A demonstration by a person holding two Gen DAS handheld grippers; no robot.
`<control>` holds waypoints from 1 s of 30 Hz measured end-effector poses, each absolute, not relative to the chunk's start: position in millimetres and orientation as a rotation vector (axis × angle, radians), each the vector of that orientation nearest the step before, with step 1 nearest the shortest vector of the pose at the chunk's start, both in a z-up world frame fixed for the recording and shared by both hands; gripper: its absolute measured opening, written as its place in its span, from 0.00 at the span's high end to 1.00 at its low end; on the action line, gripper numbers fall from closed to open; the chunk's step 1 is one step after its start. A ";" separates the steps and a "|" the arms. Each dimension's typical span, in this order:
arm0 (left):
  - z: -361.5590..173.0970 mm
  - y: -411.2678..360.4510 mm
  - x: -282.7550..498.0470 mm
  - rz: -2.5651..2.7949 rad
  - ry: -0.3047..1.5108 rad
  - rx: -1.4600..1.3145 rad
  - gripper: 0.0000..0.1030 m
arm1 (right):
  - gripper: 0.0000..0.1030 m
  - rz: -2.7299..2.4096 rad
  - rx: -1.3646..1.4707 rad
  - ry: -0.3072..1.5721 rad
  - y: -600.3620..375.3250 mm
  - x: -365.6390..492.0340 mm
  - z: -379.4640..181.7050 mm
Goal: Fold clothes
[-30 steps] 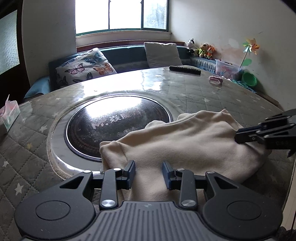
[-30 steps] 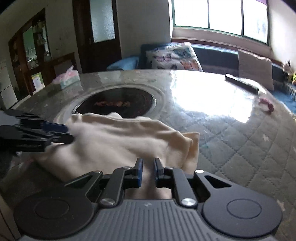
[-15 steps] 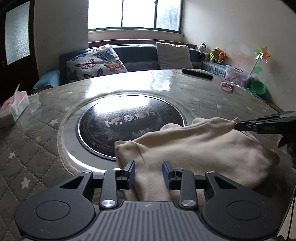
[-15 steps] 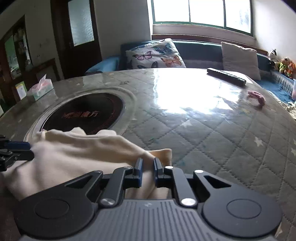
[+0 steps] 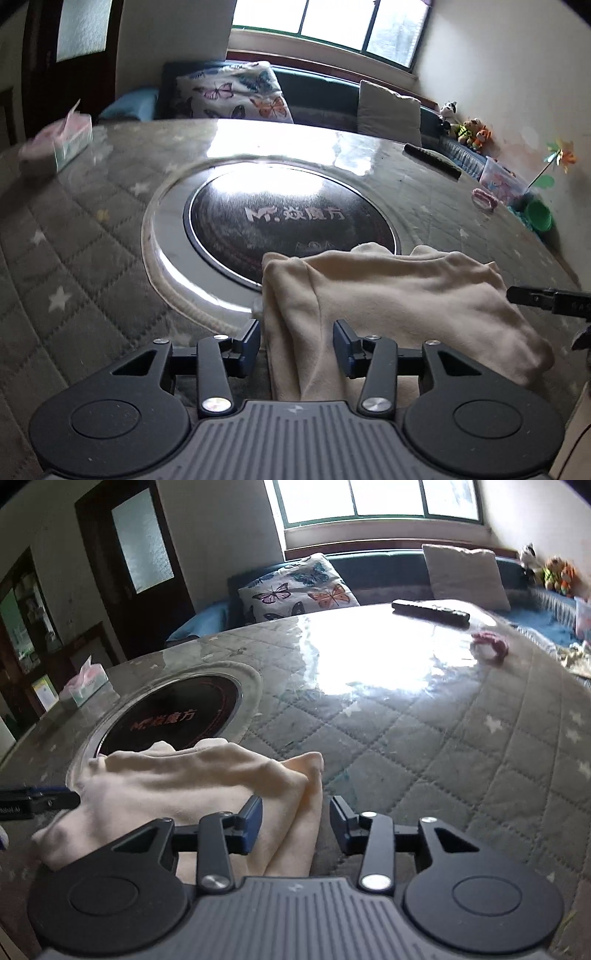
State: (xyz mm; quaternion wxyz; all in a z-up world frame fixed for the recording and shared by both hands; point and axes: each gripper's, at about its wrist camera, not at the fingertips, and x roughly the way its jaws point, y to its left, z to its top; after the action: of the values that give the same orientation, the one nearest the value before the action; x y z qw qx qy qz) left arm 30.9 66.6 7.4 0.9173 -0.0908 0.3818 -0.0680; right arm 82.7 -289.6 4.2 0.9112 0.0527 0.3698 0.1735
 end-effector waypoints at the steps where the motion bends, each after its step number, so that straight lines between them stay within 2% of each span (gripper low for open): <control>1: 7.3 67.5 30.7 -0.140 0.790 -0.198 0.54 | 0.61 0.360 0.117 0.765 -290.0 82.7 3.9; 7: 6.7 69.7 30.2 -0.143 0.800 -0.233 0.57 | 0.61 0.363 0.121 0.775 -286.5 84.2 0.2; 10: 6.1 68.9 30.0 -0.149 0.800 -0.237 0.66 | 0.61 0.359 0.129 0.783 -285.3 86.1 -4.5; 13: 5.7 68.0 29.7 -0.152 0.799 -0.238 0.67 | 0.62 0.353 0.139 0.780 -284.3 87.3 -6.6; 15: 6.2 67.4 29.5 -0.148 0.799 -0.231 0.66 | 0.67 0.349 0.144 0.777 -283.5 88.1 -7.1; 20: 6.0 64.4 28.8 -0.137 0.797 -0.211 0.59 | 0.67 0.333 0.163 0.768 -285.2 92.2 -8.4; 24: 5.1 63.1 28.9 -0.140 0.796 -0.212 0.61 | 0.67 0.324 0.189 0.760 -285.2 94.9 -10.3; 25: 4.8 63.0 29.1 -0.141 0.796 -0.215 0.62 | 0.70 0.325 0.188 0.759 -284.0 95.0 -10.6; 26: 4.6 62.8 29.2 -0.143 0.796 -0.218 0.67 | 0.74 0.328 0.186 0.759 -282.6 94.9 -10.9; 27: 4.4 62.6 29.2 -0.147 0.797 -0.223 0.70 | 0.81 0.333 0.188 0.761 -281.5 95.0 -11.2; 30: 5.6 59.2 28.2 -0.149 0.791 -0.214 0.78 | 0.86 0.342 0.197 0.762 -279.7 94.2 -11.3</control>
State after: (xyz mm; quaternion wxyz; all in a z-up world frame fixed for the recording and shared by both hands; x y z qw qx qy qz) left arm 28.2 59.2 5.6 0.9146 -0.1037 0.3842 -0.0723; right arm 94.2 -279.7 -11.3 0.9094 0.0953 0.3692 0.1660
